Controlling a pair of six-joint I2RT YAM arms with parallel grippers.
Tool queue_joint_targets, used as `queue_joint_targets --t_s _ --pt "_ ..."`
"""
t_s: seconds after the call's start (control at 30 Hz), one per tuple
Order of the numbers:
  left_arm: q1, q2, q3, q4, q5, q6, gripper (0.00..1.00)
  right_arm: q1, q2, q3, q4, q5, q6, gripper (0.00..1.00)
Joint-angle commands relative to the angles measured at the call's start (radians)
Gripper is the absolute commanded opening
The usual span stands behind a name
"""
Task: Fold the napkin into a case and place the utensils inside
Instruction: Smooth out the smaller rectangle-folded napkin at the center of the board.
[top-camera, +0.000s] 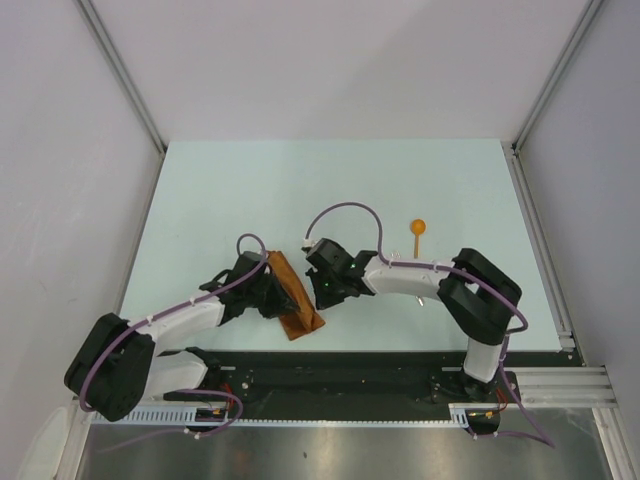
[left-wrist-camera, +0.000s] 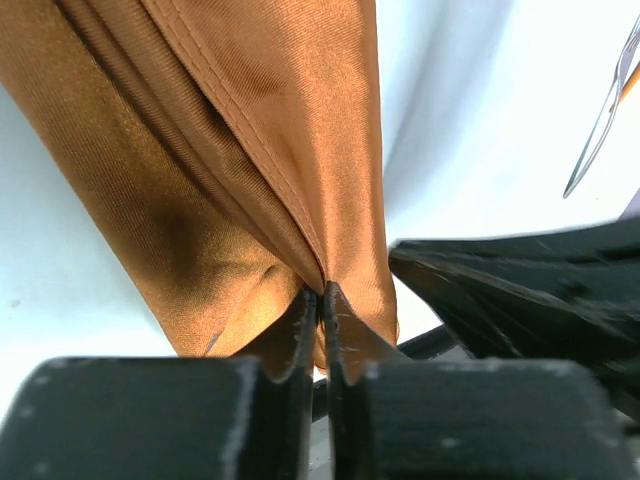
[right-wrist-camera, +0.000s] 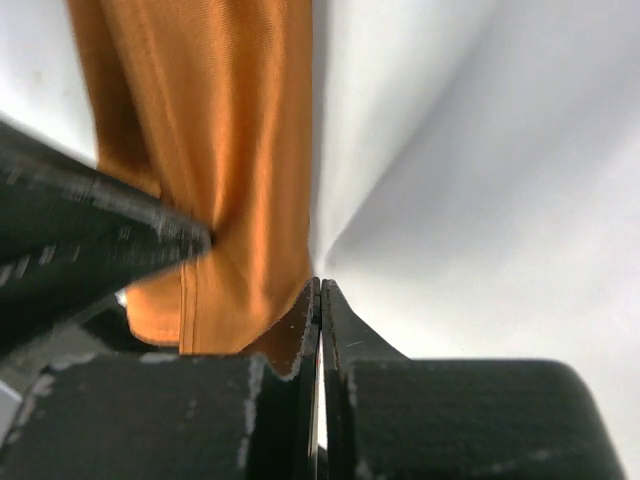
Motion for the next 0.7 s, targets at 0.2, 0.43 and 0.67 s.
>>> queue_joint_targets --t_s 0.2,0.43,0.67 --pt "0.016 -0.022 0.038 -0.028 -0.009 0.083 0.0 0.075 -0.35 -0.235 0.18 0.014 -0.076 0.0" --pt "0.021 0.005 0.055 -0.034 0.008 0.107 0.0 0.211 -0.249 -0.132 0.216 -0.018 -0.124 0.0" --pt "0.031 -0.002 0.047 -0.034 0.017 0.112 0.0 0.236 -0.151 -0.105 0.319 0.029 -0.153 0.0"
